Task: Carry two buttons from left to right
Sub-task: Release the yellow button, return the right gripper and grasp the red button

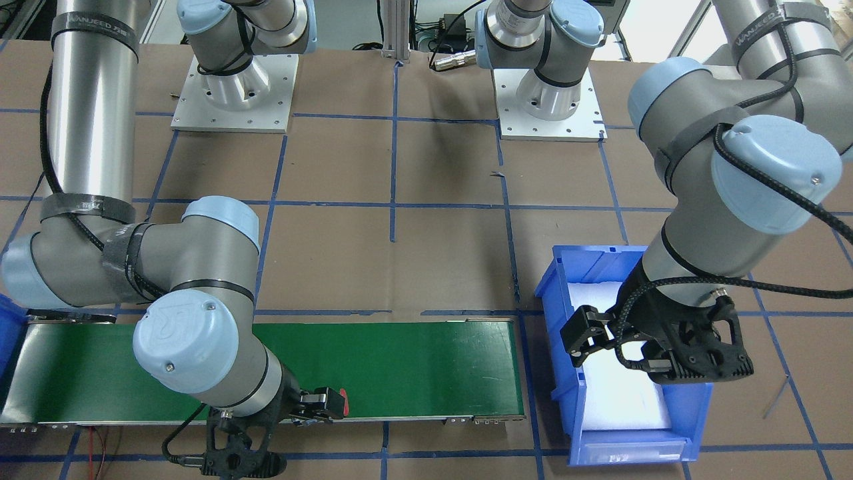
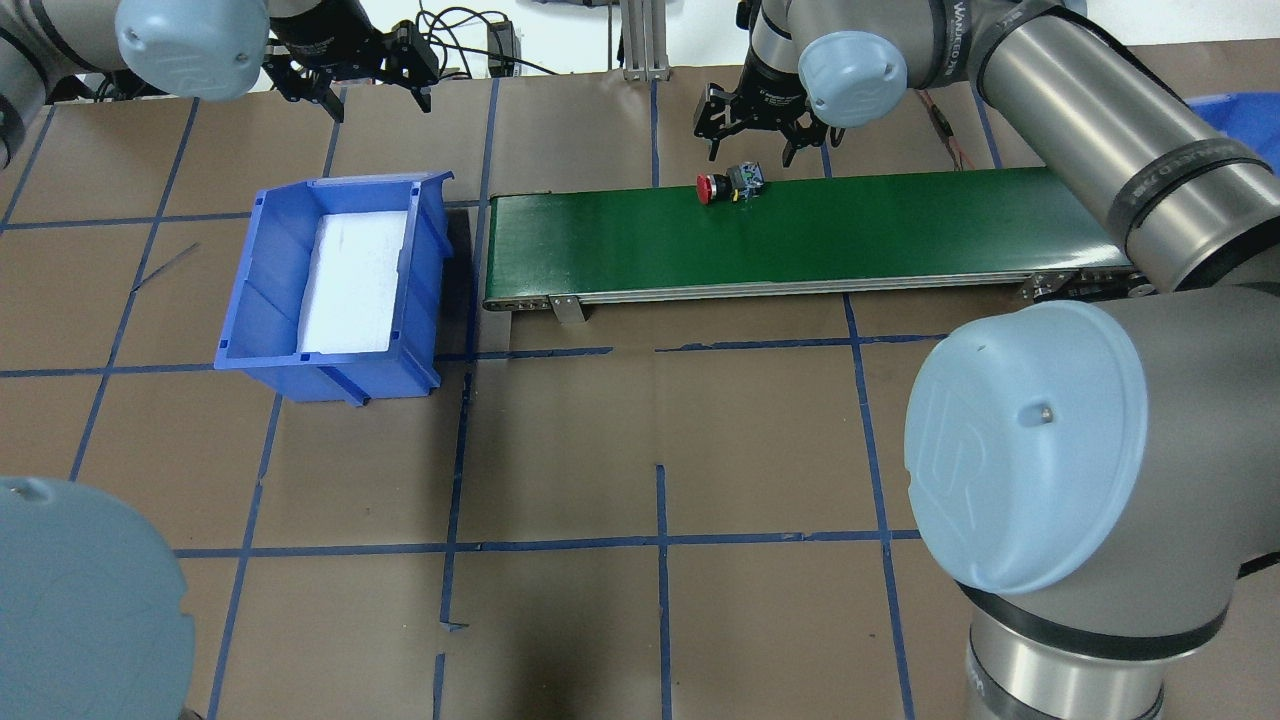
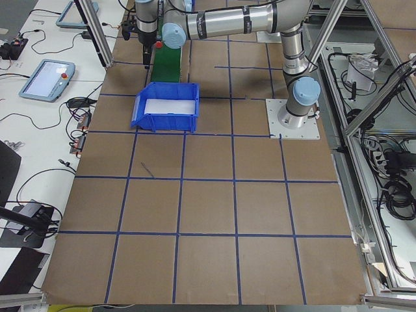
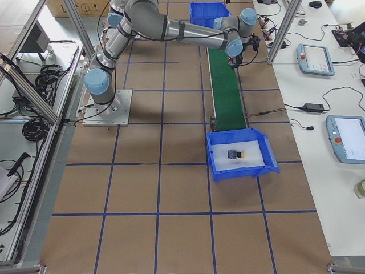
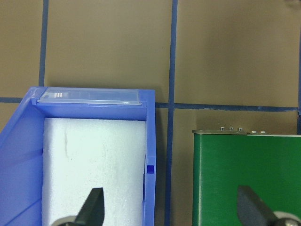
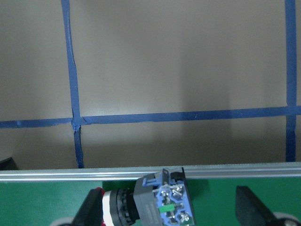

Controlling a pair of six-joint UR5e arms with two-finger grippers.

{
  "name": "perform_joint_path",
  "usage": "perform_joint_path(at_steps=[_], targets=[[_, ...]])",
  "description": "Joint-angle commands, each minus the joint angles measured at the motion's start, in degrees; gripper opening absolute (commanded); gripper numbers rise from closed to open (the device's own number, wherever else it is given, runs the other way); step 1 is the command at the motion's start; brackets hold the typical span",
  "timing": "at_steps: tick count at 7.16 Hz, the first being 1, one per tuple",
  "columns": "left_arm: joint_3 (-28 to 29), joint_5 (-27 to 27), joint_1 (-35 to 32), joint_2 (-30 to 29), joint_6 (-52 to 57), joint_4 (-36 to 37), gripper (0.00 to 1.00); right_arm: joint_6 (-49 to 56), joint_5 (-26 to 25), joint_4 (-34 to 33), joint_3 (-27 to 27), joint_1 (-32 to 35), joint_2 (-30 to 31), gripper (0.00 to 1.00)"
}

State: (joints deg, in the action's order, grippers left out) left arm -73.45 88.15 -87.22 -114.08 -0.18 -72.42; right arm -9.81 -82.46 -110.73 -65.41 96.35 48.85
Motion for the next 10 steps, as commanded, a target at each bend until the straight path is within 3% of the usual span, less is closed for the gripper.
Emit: perform_joint_path(at_steps=[1, 3, 5, 8, 9, 10], targets=[[0.06, 0.09, 0.03, 0.09, 0.00, 0.00, 1.00, 0.05, 0.02, 0.34, -0.24, 0.06, -0.33, 0.99], [0.06, 0.09, -0.06, 0.00, 0.00, 0.00, 1.00, 0.06, 0.02, 0.61, -0.33, 0.06, -0.33, 0.99], [0.32, 0.09, -0.06, -0.18, 0.00, 0.00, 1.00, 3.02, 0.19, 0.61, -0.50, -0.72, -0.95, 0.79], [0.32, 0.09, -0.06, -0.09, 0.00, 0.00, 1.00, 5.94, 0.10, 1.39, -0.24, -0.99, -0.95, 0.18], [0.50, 0.09, -0.06, -0.17, 0.00, 0.00, 1.00, 6.12, 0.10, 3.14, 0.54, -1.25, -0.86, 0.10], [0.59, 0.09, -0.06, -0.18, 0.09, -0.09, 1.00, 8.12, 0.02, 3.77, 0.99, -2.30, -0.51, 0.08]])
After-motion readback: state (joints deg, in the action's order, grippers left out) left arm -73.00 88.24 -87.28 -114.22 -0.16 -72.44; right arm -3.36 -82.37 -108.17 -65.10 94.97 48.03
